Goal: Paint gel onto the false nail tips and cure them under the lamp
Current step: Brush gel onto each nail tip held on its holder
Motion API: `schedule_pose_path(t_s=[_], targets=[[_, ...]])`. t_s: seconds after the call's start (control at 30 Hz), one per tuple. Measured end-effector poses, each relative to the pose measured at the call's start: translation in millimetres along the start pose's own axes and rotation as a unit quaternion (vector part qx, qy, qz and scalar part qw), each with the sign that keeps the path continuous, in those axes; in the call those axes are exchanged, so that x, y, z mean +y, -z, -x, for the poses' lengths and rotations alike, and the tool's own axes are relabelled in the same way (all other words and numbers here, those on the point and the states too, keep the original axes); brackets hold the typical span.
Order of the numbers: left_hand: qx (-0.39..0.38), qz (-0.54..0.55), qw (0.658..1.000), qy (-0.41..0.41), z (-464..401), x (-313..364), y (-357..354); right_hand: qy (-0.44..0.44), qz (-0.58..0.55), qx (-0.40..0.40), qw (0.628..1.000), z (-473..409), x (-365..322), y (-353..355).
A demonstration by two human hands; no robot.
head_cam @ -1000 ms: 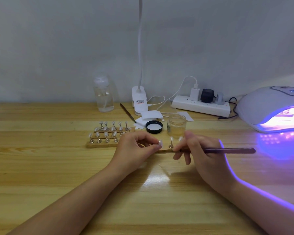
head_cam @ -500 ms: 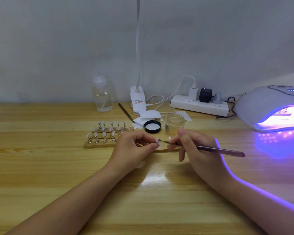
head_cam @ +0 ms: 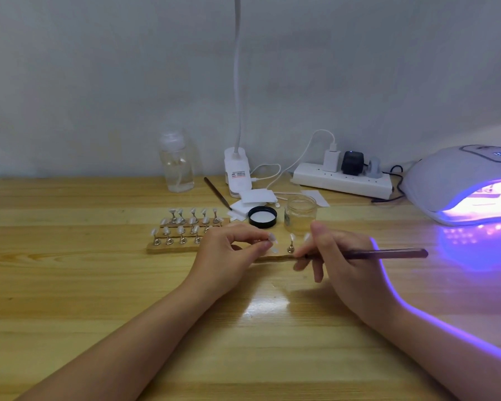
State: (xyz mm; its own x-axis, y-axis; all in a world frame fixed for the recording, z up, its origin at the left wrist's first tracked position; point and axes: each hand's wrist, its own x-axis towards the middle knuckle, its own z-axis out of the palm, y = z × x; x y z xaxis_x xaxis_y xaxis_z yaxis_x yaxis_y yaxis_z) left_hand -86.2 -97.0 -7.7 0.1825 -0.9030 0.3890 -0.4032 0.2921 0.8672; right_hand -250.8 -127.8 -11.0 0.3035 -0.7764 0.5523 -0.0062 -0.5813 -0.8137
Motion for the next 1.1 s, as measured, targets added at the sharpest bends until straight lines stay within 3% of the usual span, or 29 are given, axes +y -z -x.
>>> schedule_pose_path(t_s=[0.23,0.37,0.53,1.0,1.1], targets=[[-0.018,0.016,1.000,-0.014,-0.6,-3.3,-0.1,0.029,0.017,0.004,0.999,-2.3,0.3,0.2],[-0.015,0.028,0.999,-0.008,-0.5,-3.9,-0.5,0.011,-0.033,-0.010,0.999,1.0,2.5,1.0],[-0.016,0.035,0.999,-0.011,-0.7,-3.9,-1.2,0.030,0.018,0.002,0.999,-2.3,1.3,0.7],[-0.017,0.023,1.000,0.002,-0.5,-2.1,-1.3,0.033,-0.005,-0.002,0.999,1.0,2.2,0.7],[-0.016,0.019,1.000,0.002,-0.2,-1.0,-1.4,0.047,0.042,0.006,0.998,-1.4,2.8,1.1]])
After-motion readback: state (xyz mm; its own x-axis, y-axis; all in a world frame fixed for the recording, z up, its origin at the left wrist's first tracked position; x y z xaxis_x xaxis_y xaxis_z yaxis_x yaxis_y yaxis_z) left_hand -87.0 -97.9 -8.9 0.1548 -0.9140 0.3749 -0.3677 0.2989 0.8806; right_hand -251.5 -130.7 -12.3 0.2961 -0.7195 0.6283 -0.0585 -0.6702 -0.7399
